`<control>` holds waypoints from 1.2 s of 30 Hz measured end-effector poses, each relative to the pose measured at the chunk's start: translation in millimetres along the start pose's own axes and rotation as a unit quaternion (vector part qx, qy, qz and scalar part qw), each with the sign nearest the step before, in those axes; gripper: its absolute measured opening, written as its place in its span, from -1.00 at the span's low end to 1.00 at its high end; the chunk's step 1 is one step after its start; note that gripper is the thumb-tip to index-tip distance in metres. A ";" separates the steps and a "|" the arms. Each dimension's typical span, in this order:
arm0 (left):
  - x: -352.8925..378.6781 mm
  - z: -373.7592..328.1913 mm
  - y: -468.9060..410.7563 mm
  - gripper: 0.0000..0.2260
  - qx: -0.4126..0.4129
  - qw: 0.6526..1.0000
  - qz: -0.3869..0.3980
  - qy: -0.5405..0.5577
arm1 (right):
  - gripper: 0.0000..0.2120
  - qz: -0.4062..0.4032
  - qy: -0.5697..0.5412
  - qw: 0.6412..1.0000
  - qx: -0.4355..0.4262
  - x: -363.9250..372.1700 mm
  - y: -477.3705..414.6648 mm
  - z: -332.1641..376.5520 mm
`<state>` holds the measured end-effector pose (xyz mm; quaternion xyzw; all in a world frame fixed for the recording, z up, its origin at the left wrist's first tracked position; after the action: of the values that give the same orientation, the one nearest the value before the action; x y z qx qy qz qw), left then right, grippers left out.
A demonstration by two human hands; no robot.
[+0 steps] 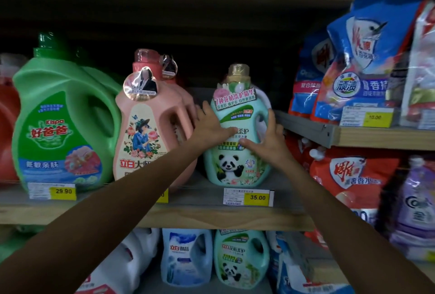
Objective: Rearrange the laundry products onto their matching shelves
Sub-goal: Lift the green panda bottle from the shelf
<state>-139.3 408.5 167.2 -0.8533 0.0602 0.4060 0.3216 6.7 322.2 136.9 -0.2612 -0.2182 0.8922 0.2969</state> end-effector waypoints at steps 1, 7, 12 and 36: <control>2.6 2.5 -1.9 -0.06 -0.012 1.000 0.010 -0.008 | 0.04 0.005 -0.019 1.000 0.005 -3.5 -1.9 -3.1; 27.4 14.7 7.9 -0.02 -0.021 0.984 0.083 0.155 | 0.03 -0.003 -0.083 0.995 0.052 -8.5 -4.8 -22.9; 39.0 22.8 16.5 0.01 -0.027 0.975 0.084 0.202 | -0.02 -0.048 -0.083 0.993 0.067 -13.6 2.7 -25.5; -47.9 -40.7 98.1 -0.33 0.128 0.933 -0.077 0.328 | -0.14 -0.178 -0.162 0.964 -0.116 -75.8 91.4 67.1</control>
<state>-180.1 299.5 172.1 -0.8925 0.1478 0.0658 0.4210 -19.2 191.1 164.3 -0.1028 -0.4086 0.8238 0.3793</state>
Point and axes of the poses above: each hand's wrist, its own y-axis away from the middle knuckle, its own x-axis out of the palm, z = x × y, the point moved 6 cm from there along -y, towards the middle knuckle, and after that the axes turned 14 degrees about -y, right-handed, at the moved point
